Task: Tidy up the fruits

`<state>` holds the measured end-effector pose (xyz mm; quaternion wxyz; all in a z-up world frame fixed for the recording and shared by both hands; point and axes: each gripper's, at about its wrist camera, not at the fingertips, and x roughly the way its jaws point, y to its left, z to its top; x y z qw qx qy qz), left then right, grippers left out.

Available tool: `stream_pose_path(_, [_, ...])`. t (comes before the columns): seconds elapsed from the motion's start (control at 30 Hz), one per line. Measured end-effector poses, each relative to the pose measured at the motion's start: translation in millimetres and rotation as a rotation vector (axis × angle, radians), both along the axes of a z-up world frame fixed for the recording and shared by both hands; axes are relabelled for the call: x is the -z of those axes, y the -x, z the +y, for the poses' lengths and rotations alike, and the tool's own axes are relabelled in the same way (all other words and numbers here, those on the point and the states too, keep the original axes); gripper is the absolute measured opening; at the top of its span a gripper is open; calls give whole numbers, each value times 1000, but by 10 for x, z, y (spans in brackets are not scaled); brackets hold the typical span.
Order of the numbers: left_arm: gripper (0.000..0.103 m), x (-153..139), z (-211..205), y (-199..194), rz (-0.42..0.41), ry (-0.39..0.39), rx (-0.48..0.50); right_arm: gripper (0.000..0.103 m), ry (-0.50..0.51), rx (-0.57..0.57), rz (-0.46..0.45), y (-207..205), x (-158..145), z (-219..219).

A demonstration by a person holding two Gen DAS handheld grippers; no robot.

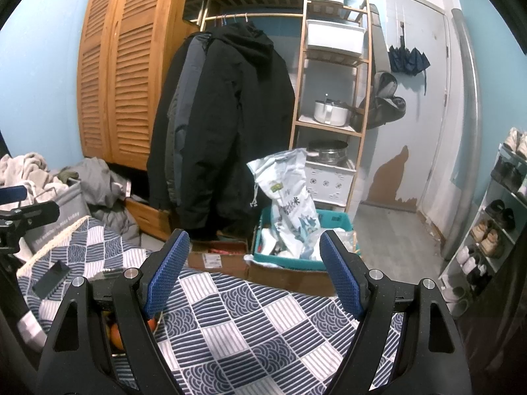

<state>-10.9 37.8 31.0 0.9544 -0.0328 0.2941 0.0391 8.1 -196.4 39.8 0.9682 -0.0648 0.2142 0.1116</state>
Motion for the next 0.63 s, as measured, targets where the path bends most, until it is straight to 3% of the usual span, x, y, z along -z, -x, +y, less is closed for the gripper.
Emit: stream_pose_path(0.63, [102, 1, -72, 13, -17, -29, 14, 80, 1, -1, 2, 0, -2, 2])
